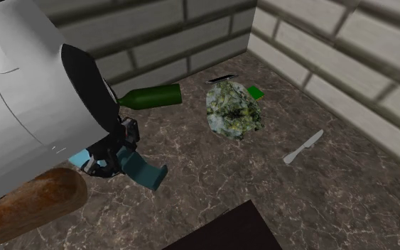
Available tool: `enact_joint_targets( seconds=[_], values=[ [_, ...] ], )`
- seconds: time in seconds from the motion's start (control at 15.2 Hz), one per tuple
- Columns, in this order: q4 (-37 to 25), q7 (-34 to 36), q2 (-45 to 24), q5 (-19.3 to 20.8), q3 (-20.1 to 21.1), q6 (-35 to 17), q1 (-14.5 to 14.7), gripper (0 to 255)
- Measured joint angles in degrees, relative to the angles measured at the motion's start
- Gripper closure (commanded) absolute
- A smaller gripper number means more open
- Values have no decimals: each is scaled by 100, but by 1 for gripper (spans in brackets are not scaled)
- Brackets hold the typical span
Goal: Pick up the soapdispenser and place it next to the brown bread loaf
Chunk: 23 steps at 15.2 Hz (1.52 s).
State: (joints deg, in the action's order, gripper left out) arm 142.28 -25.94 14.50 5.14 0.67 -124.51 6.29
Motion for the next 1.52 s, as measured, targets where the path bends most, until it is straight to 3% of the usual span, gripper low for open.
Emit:
enact_joint_targets(
  seconds=[1.32, 1.52],
  values=[
    [526, 205, -1153, 199, 11, -1743, -41, 255],
    [547, 243, -1320, 249, 25, -2240, -42, 255]
  ],
)
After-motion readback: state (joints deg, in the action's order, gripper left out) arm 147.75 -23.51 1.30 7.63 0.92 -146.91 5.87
